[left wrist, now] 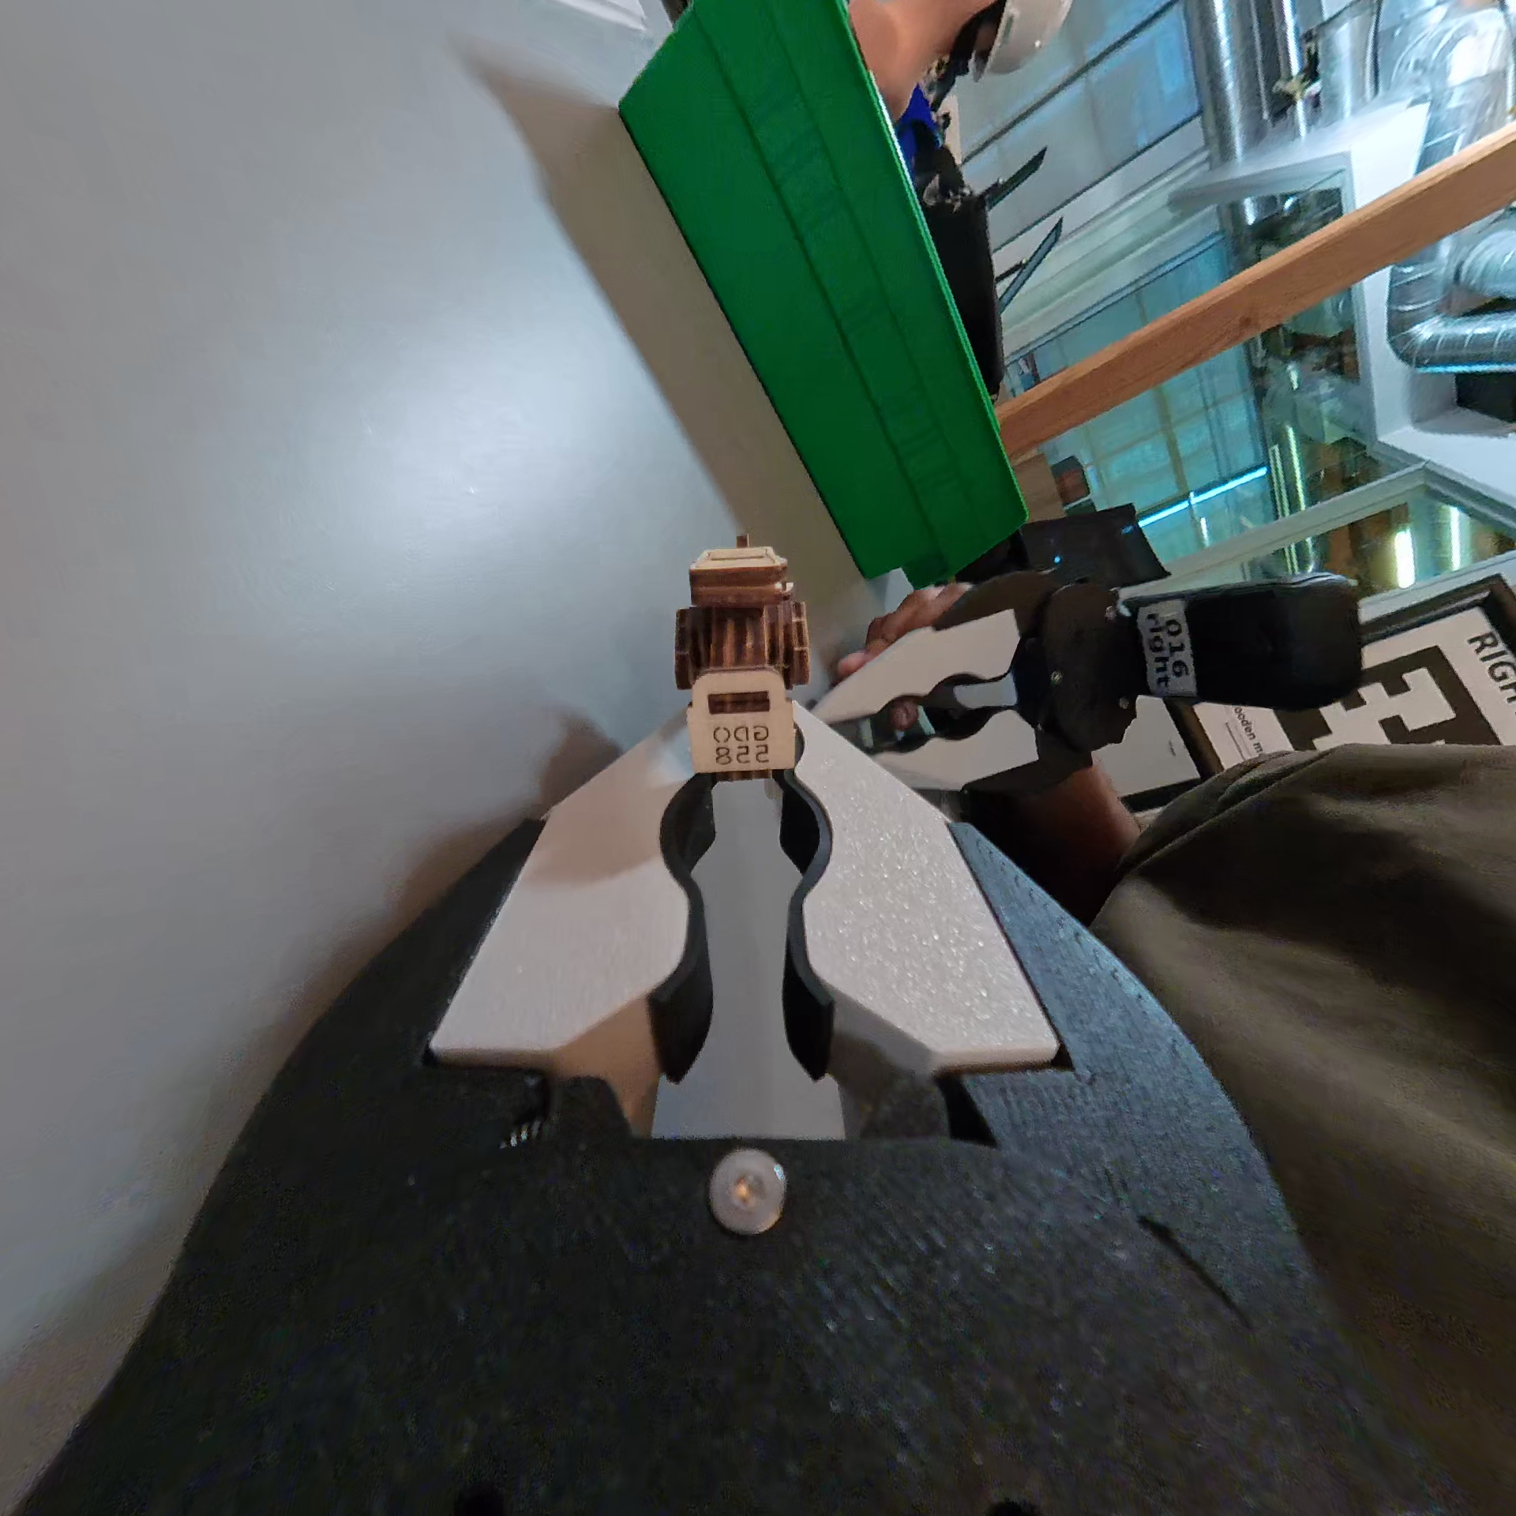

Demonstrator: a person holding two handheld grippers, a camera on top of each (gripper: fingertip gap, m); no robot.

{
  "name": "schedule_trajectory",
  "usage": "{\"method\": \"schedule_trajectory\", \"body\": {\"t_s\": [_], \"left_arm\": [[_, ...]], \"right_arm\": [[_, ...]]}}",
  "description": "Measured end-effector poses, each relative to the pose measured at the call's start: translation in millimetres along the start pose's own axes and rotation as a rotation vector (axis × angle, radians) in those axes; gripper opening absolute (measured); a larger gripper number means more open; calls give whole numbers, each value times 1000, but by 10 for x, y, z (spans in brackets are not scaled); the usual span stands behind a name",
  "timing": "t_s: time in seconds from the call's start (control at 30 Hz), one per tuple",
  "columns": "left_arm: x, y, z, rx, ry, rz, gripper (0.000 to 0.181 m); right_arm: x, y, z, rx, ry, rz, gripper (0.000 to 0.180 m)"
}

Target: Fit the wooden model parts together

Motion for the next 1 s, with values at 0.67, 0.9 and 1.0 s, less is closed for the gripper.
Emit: {"method": "schedule_trajectory", "body": {"t_s": [0.67,0.9,1.0], "left_arm": [[183,-78,38,81,126,-145,5],[189,-82,38,87,133,-146,5],[192,-83,39,91,137,-148,5]], "right_arm": [[-491,-139,186,10,-160,-265,10],[-440,-87,208,-14,-134,-255,10],[-433,-94,211,-26,-140,-232,10]]}}
Point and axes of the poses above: each gripper's, where its closed fingertips meet, z out along the fingers, x out of its underside, y = z × x across the jaws, the point moved 6 cm from there along -z, back along the fingers, and after that the axes turned 12 degrees about -y, right-handed, at the moved point
